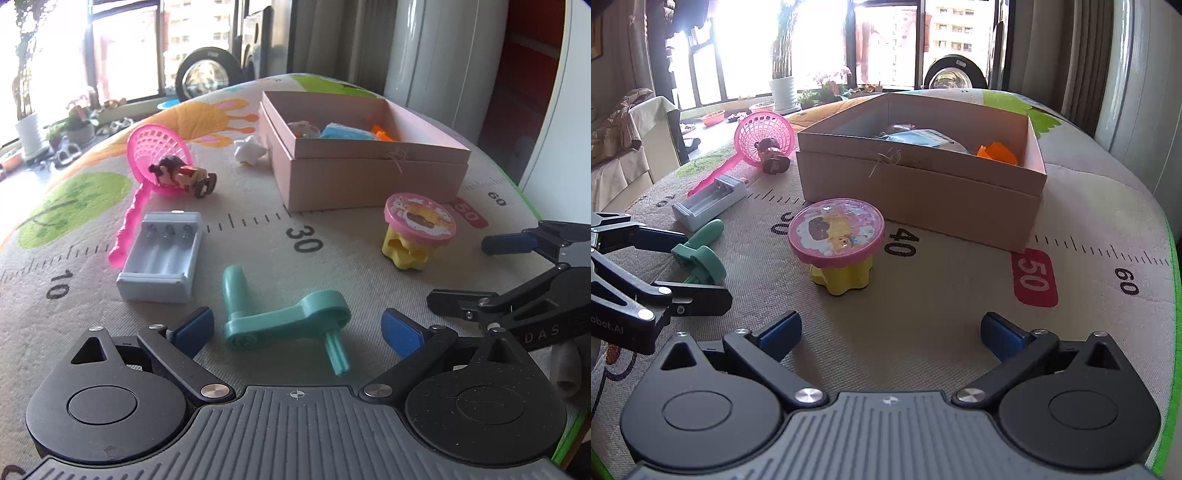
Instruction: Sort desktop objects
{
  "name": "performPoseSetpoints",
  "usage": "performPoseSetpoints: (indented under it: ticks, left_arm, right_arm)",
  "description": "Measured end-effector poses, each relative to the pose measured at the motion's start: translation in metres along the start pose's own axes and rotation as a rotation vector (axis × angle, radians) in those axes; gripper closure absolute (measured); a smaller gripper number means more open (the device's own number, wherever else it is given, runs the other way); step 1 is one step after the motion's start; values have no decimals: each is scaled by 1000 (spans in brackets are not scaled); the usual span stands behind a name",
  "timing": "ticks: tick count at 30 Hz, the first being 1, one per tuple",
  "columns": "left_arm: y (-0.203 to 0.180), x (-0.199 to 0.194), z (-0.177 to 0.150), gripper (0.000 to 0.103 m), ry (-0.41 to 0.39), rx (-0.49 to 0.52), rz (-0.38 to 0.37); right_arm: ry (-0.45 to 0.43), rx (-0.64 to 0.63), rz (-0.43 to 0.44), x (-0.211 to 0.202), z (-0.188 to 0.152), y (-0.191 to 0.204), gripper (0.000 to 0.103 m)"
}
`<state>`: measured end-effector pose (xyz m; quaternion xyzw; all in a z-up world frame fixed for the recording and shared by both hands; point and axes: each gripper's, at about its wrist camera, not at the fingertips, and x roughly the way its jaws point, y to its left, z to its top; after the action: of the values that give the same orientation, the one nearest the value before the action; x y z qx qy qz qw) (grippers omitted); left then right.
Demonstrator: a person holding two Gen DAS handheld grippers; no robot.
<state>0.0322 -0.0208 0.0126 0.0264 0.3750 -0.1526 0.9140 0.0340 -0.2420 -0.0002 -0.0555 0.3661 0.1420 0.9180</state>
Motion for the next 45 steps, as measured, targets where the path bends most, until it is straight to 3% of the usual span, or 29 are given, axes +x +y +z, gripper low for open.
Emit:
performPoseSetpoints:
  ticks: [2,4,7,9,13,15,19,24,30,33,37,40,43,45]
  left_arm:
    - [-1,3,2,9,-4,-2,18]
    - [-2,2,3,24,-14,24,41]
    - [0,-1,0,27,-13,46,37]
    - [1,-4,-2,27,-12,55,43]
    - [6,-6,-3,26,-7,30,31]
    - [6,-5,-2,23,-6,20,33]
    - [1,-4,-4,26,-12,51,53]
    - [-1,-17,2,27,-40,59,20]
    - [-14,-44,64,27,-267,137,21]
    - [-26,-31,93,27,-325,178,2]
    - [-40,8,123,26,-317,177,-16]
    - [-38,31,130,23,-274,156,13]
    - [-24,22,115,10,-251,121,-24]
    - [-16,10,97,8,-247,131,8]
  right_arm:
    - [-2,-2,-1,0,0,0,0]
    - [-8,-11,15,-1,2,1,0]
    - [-69,-58,7,-5,11,9,1]
    - [-81,-91,6,-4,20,15,14]
    - [-52,-92,43,4,40,18,30]
    - [-38,-88,51,7,46,19,47]
    - [-26,-80,69,5,47,17,47]
    - [-30,-76,98,-20,47,5,47]
    - [-317,13,6,-92,94,-36,48]
    - [-378,29,-53,-101,108,-47,47]
    - [-363,44,-71,-87,116,-56,47]
    - [-334,59,-73,-73,120,-59,48]
    - [-300,83,-64,-60,122,-66,47]
    - [-265,100,-53,-48,126,-70,47]
